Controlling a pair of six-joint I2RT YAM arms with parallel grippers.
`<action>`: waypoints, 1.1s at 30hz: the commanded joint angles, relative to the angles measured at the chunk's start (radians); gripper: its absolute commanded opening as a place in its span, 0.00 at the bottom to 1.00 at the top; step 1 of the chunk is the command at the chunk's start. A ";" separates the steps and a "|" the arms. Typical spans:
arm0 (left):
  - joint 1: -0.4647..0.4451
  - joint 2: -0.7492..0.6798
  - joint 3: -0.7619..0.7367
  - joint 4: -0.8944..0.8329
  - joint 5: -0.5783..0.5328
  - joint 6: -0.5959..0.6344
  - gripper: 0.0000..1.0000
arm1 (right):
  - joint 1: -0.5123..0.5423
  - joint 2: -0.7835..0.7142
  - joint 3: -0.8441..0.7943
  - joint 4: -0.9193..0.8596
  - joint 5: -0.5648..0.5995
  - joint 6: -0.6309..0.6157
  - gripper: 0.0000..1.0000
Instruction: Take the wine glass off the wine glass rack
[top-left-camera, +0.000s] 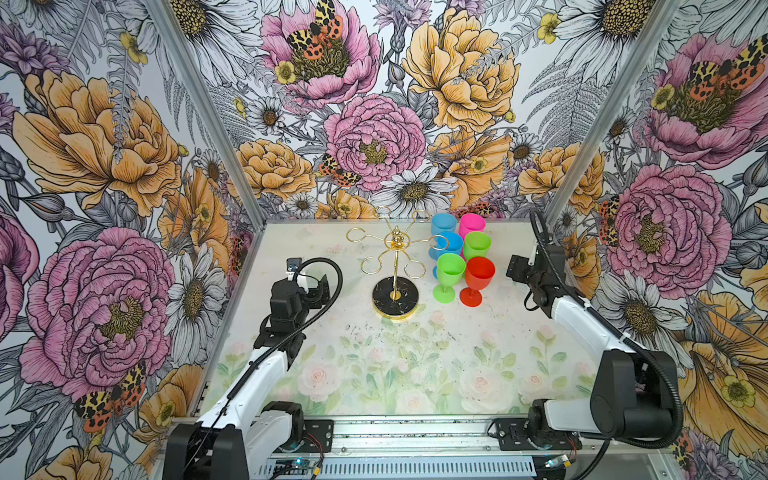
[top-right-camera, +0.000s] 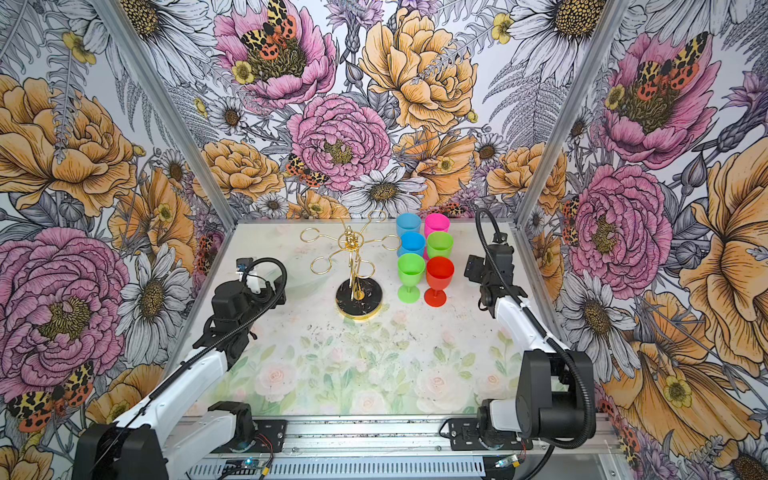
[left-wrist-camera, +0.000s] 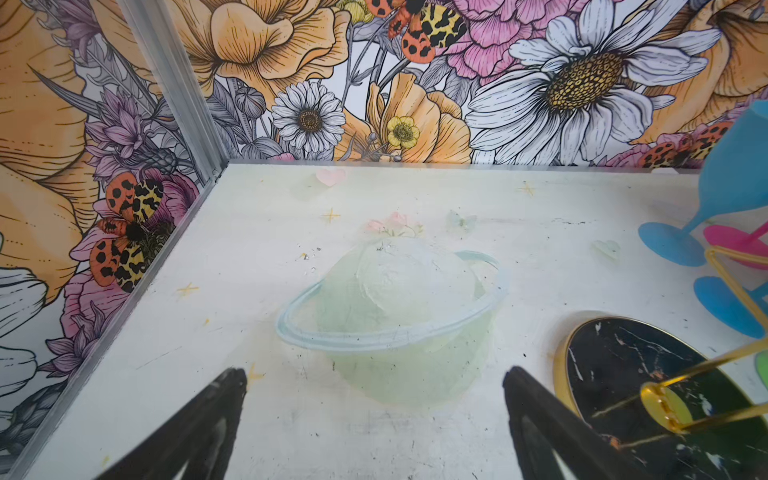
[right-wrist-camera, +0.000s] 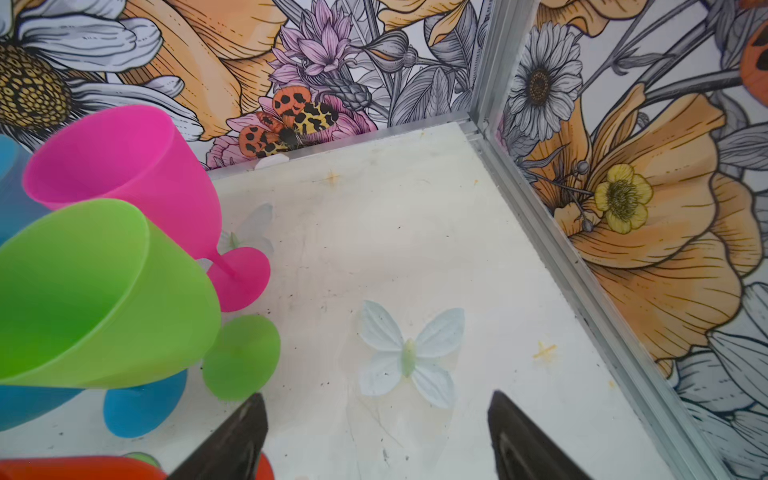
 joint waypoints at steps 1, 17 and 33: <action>0.025 0.054 -0.050 0.215 0.002 -0.012 0.99 | -0.005 0.035 -0.041 0.180 0.042 -0.006 0.87; 0.063 0.312 -0.070 0.502 0.052 0.017 0.99 | -0.005 0.081 -0.301 0.623 0.078 -0.081 0.92; 0.084 0.502 -0.094 0.747 0.056 0.038 0.99 | 0.021 0.152 -0.433 0.935 0.052 -0.126 0.99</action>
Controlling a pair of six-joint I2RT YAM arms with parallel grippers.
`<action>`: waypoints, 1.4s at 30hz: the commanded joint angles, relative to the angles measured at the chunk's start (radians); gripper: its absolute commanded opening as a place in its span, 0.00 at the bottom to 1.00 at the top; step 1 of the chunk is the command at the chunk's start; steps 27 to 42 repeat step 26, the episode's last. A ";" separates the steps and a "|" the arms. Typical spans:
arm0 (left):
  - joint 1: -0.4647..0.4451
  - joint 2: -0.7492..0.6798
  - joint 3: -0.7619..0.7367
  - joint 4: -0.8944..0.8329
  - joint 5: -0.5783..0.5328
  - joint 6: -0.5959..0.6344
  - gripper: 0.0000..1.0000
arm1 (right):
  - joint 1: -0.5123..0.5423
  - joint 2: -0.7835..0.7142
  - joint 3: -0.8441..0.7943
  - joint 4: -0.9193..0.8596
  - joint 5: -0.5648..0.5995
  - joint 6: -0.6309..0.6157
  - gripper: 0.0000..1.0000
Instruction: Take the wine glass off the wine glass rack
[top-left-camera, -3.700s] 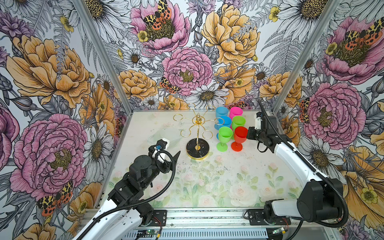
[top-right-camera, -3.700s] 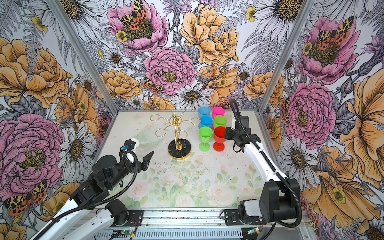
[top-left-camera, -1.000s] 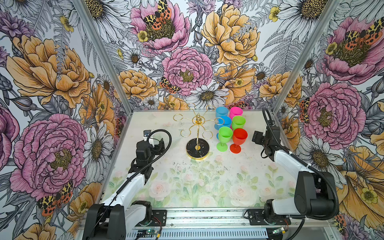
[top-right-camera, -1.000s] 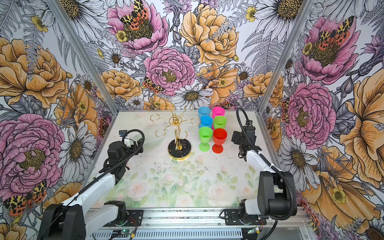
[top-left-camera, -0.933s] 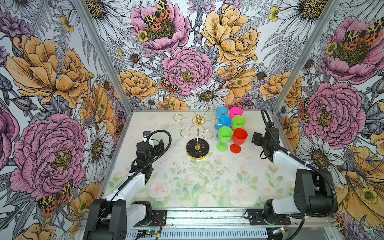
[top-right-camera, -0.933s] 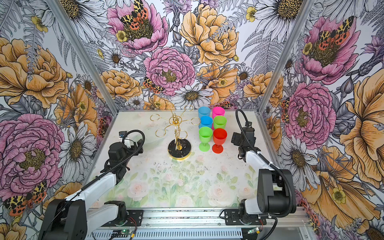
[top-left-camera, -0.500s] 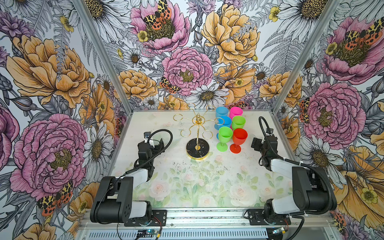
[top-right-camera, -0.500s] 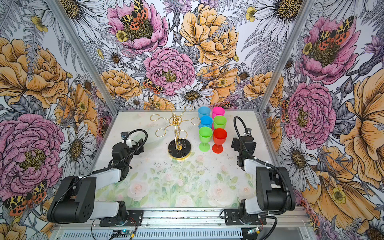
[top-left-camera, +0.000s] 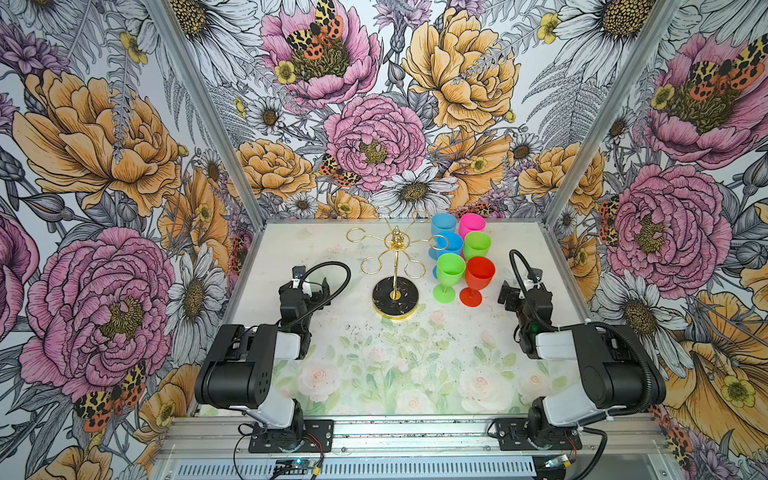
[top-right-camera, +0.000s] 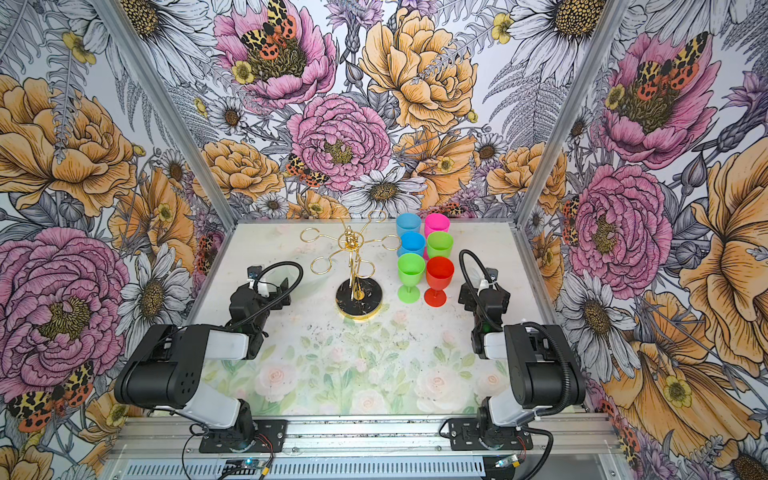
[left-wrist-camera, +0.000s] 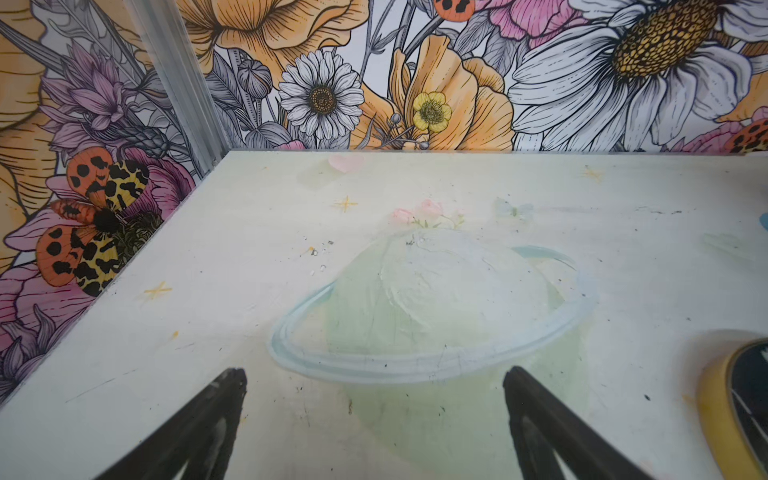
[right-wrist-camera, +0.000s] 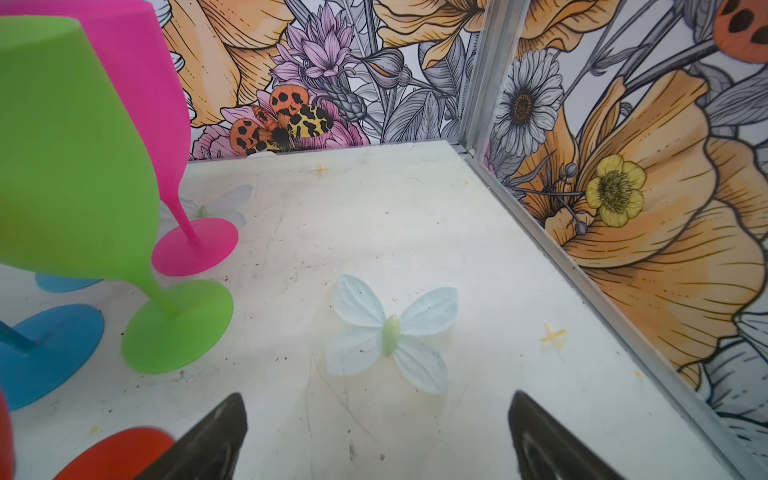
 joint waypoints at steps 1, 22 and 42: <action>0.025 -0.003 0.014 0.047 0.036 -0.013 0.99 | 0.002 0.001 0.021 0.050 -0.004 -0.009 0.99; 0.071 0.000 0.021 0.044 0.103 -0.055 0.99 | 0.005 0.007 0.033 0.036 -0.002 -0.016 0.99; 0.072 0.002 0.019 0.047 0.106 -0.056 0.99 | 0.006 0.004 0.021 0.057 -0.004 -0.017 0.99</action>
